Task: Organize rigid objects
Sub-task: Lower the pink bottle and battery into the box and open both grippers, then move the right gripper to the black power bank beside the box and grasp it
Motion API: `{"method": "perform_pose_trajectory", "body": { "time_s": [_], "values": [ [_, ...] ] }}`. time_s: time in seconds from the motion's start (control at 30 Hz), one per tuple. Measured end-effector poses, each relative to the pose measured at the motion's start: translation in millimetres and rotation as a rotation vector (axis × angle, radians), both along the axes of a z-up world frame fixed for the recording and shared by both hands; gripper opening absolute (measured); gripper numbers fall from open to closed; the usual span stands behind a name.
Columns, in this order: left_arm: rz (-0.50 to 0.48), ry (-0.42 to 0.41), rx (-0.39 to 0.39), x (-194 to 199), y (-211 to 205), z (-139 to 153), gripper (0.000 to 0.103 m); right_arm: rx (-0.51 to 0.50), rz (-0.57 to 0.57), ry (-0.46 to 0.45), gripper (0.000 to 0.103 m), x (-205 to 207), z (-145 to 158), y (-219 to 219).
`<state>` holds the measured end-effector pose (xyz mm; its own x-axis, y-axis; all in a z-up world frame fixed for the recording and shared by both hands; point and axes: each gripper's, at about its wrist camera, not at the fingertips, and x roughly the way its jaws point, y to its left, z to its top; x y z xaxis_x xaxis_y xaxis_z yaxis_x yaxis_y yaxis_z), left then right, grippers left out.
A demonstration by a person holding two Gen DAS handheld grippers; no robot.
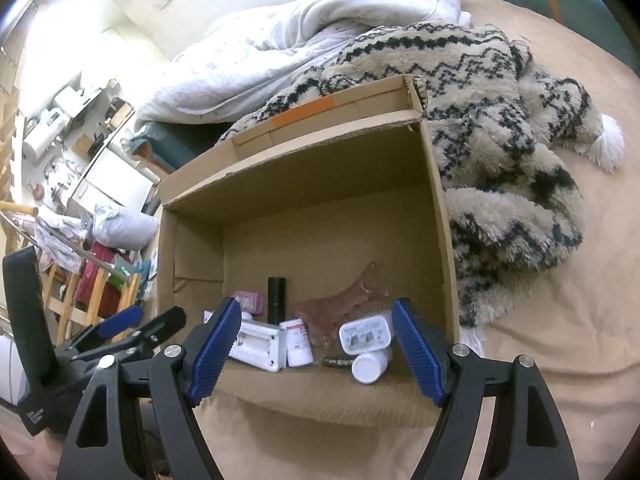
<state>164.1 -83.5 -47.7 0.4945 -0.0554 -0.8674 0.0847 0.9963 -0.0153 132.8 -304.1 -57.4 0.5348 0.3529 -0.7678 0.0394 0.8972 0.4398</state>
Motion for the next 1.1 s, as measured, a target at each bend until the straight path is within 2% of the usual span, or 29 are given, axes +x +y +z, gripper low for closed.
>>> {"method": "perform_pose_trajectory", "body": {
  "time_s": [0.2,0.43,0.73,0.9,1.1],
  "values": [
    [0.013,-0.015,0.005,-23.8,15.5,3.0,0.088,-0.013,0.005,-0.019,0.083,-20.1,7.0,5.4],
    [0.009,0.003,0.009,-45.6,25.5,-3.5,0.088,0.021,-0.01,0.035,0.083,-45.1,-6.1,6.7],
    [0.059,0.058,0.008,-55.4,38.9,-21.3,0.088,-0.001,0.007,0.154,0.083,-59.9,-35.7,20.1],
    [0.073,0.097,0.015,-53.9,39.1,-31.1,0.088,-0.056,0.037,0.244,0.083,-54.9,-59.3,30.2],
    [0.114,0.134,0.015,-52.6,46.0,-38.3,0.088,-0.043,-0.036,0.288,0.083,-51.5,-72.4,16.0]
  ]
}}
